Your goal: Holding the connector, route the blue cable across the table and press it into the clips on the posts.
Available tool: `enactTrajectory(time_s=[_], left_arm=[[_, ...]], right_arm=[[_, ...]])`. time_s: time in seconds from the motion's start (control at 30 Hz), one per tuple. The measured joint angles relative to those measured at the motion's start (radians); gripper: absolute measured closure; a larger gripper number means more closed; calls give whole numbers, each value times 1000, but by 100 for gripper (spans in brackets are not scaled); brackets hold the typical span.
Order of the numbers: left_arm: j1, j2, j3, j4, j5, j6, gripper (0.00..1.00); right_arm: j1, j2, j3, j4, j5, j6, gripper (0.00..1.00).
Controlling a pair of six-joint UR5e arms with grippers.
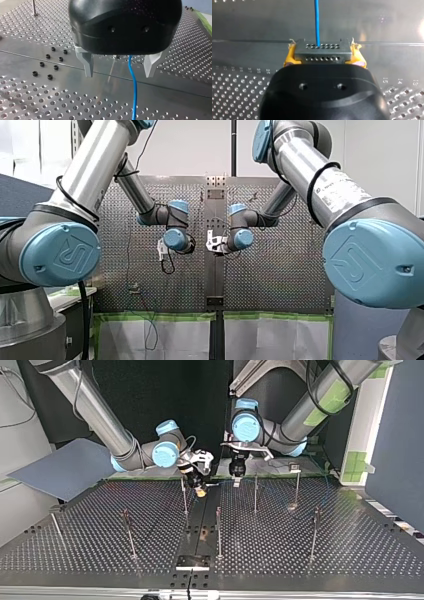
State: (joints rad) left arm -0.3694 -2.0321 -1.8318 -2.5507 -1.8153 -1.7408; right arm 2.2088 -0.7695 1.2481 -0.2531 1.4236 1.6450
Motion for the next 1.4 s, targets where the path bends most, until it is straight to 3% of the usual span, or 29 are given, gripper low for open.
enactTrajectory(time_s=[0.33,0.53,0.7,0.93,1.0,1.03,1.1,1.13,1.2,1.23,1.3,1.33,1.37,1.4], left_arm=[[9,-31,28,31,6,-5,0],[19,-77,76,42,-21,-27,0],[30,-97,116,31,-33,-30,0],[30,-99,124,-4,-42,-1,0],[28,-99,125,-14,-52,8,25],[28,-99,125,-19,-57,13,25],[27,-99,125,-29,-66,25,42],[26,-99,125,-32,-70,30,42],[24,-99,125,-37,-81,37,64],[23,-100,125,-39,-85,39,64],[22,-99,125,-41,-92,43,82],[21,-99,125,-41,-94,44,82],[21,-99,125,-41,-95,45,91],[20,-99,125,-41,-96,46,91]], right_arm=[[2,0,0,0,0,0,100],[3,0,0,1,-1,0,100],[3,0,0,2,-1,0,100],[3,0,-2,1,-2,0,100],[3,0,-3,2,-1,0,100],[3,0,-3,2,-2,0,100],[3,0,-3,2,-1,1,100],[3,0,-3,2,-1,2,100],[3,0,-3,2,-1,2,100],[3,0,-3,2,-1,2,100],[3,0,-3,2,-1,1,100],[4,0,-3,2,-1,1,100],[4,0,-3,2,-1,1,100],[4,0,-3,2,-1,1,100]])
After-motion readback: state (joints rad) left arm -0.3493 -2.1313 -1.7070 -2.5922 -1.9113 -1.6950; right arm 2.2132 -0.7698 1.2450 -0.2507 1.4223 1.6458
